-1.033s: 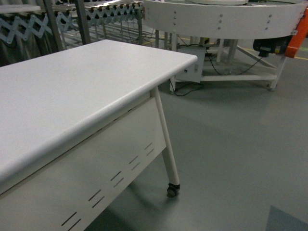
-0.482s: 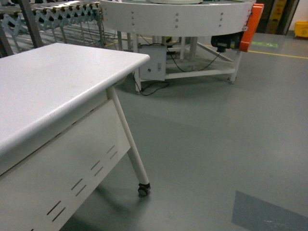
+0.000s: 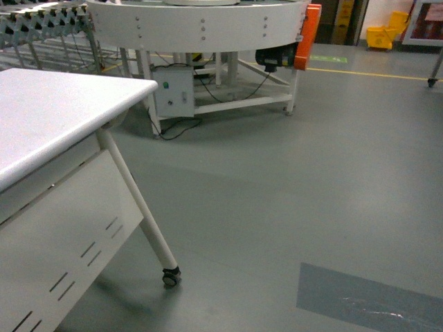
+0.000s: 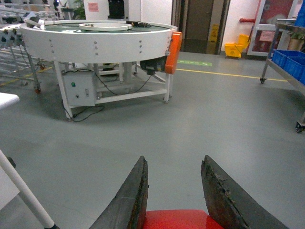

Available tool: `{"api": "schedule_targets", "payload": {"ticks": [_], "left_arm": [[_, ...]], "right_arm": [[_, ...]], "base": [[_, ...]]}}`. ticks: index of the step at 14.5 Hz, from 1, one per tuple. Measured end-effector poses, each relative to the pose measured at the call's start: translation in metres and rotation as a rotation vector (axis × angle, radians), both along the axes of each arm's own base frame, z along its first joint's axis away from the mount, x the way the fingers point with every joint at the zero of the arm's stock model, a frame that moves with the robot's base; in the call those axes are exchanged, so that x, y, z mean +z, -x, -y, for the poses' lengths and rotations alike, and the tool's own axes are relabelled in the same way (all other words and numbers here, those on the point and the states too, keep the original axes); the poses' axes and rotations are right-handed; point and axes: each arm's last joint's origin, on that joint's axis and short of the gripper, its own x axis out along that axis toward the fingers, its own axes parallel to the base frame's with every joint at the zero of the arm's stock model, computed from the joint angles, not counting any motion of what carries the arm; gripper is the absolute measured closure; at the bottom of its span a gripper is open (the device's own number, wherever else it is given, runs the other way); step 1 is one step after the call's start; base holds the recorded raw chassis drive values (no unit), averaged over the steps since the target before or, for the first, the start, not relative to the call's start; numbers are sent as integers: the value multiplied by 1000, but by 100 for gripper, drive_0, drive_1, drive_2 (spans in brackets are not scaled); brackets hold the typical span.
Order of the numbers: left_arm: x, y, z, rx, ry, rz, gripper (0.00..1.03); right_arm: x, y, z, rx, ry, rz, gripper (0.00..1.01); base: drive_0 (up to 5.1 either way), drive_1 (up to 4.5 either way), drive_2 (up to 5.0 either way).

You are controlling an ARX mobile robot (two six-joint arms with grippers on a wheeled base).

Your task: Pick red block from blue box to shelf

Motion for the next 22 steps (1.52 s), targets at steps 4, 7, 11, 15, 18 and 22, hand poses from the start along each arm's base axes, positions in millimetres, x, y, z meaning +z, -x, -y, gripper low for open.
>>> {"api": "schedule_targets", "payload": {"ticks": [4,7,11,15,18,22], "left_arm": [[0,0,0,0,0,0,5],[0,0,0,0,0,0,5],[0,0,0,1,0,-1,5],[0,0,0,-1,0,1,5],[0,0,0,-1,0,2,5],[0,0,0,-1,0,-1,5]], "right_arm": [[0,0,0,0,0,0,73],[0,0,0,0,0,0,73],[0,0,1,-1,1,4,73],[-1,0,1,-2,0,-4,73],[-1,0,1,-2,0,-3,73],[-1,0,1,-2,0,1,73]], "base": [[-170,-170,-170],[-154,-154,-154],[120,129,-305],[270,191,-515],[277,201,-507],[212,194,-412]]}}
